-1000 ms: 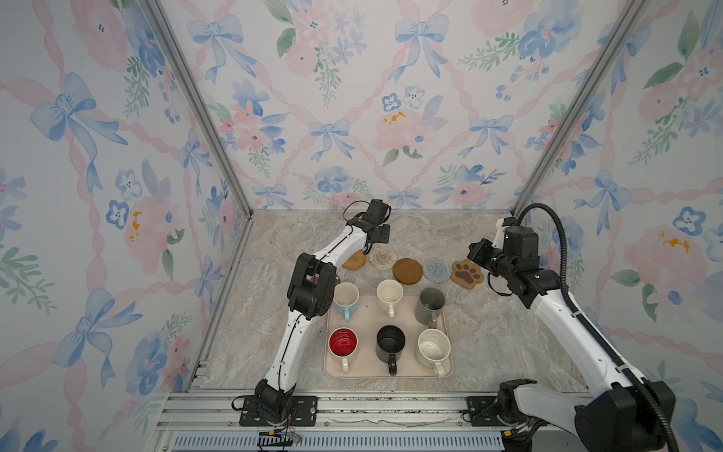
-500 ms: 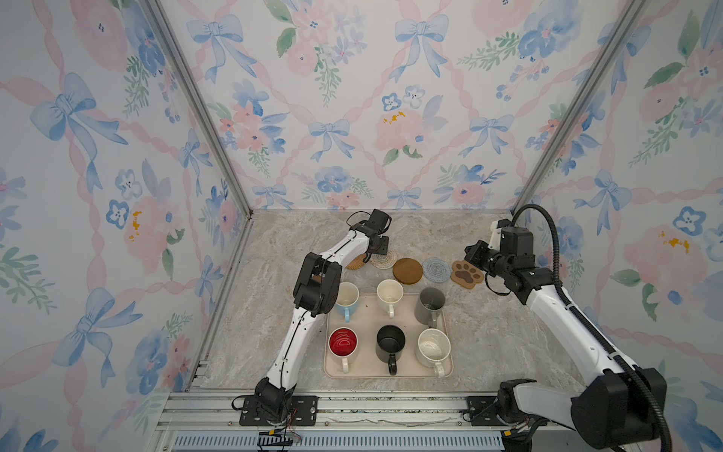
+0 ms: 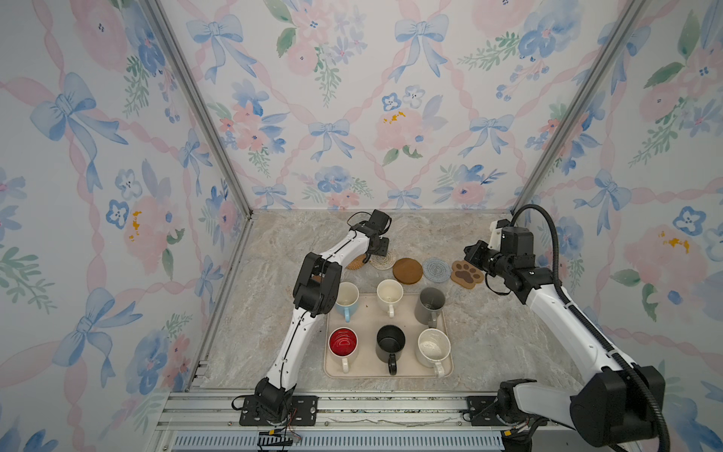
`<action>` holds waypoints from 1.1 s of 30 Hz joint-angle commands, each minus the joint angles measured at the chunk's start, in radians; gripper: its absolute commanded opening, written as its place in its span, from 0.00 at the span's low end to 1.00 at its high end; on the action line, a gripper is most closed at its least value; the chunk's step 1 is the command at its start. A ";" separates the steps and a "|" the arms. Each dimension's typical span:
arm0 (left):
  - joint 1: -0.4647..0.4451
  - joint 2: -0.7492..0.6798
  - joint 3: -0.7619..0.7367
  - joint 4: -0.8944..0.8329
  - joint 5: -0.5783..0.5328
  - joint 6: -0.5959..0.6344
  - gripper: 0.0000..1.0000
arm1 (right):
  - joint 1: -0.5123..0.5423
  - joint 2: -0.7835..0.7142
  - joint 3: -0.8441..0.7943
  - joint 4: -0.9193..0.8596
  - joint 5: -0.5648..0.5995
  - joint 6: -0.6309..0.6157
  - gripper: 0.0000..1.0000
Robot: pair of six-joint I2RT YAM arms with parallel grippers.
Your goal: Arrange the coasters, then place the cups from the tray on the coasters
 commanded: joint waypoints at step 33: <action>-0.019 -0.168 -0.256 -0.110 0.010 0.036 0.60 | 0.035 0.016 0.006 0.018 -0.023 0.001 0.00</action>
